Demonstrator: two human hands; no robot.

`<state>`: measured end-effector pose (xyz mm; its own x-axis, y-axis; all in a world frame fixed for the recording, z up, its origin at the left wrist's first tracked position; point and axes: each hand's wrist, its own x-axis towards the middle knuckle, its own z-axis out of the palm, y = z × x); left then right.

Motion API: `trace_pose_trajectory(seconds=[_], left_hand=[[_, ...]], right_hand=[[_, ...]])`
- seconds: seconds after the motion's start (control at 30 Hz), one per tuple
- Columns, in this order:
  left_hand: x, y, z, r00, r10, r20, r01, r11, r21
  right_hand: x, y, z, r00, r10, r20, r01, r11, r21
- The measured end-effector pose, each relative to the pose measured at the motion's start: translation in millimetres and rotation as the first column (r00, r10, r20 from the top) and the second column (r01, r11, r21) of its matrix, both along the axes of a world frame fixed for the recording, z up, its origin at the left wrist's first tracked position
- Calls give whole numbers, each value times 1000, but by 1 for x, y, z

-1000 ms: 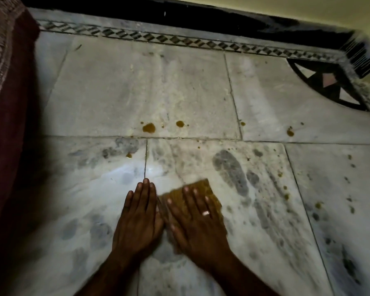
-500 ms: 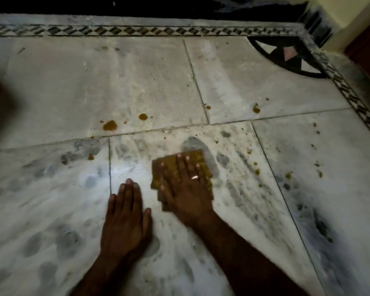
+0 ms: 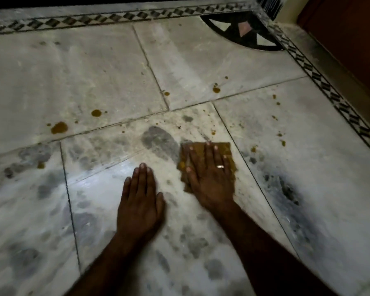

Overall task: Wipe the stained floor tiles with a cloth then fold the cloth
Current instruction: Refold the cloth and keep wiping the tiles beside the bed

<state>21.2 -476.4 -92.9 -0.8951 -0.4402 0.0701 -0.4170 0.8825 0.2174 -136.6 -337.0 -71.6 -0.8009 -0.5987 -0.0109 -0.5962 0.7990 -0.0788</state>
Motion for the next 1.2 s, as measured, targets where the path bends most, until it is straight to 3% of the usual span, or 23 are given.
trace_pose_trajectory(seconds=[0.17,0.23,0.4,0.57,0.63,0.77,0.93,1.07,1.2], left_hand=[[-45,21,-1,997,-76,-4,76,997,6],[-54,33,-1,992,-130,-1,130,992,6],[-88,54,2,984,-177,-31,177,984,11],[-126,58,1,973,-227,-45,228,974,14],[-139,58,3,975,-218,-34,219,975,28],[-145,58,5,981,-194,-19,194,981,-1],[-114,61,2,972,-235,-17,235,972,-23],[-114,60,4,978,-209,-12,209,978,0],[-116,62,2,977,-213,-5,213,977,7]], right_hand=[[35,34,2,985,173,11,-173,985,4],[44,74,3,987,162,9,-162,986,24],[1,142,1,997,-75,-22,76,996,42],[-75,96,-2,946,-324,-8,323,946,-34],[-87,67,-3,955,-293,-46,291,955,-55],[-72,40,-7,996,-76,-57,73,996,-55],[-43,103,-1,990,136,-33,-135,991,15],[-58,137,0,999,5,-39,-5,1000,0],[-105,80,-2,990,-135,-38,133,990,-36]])
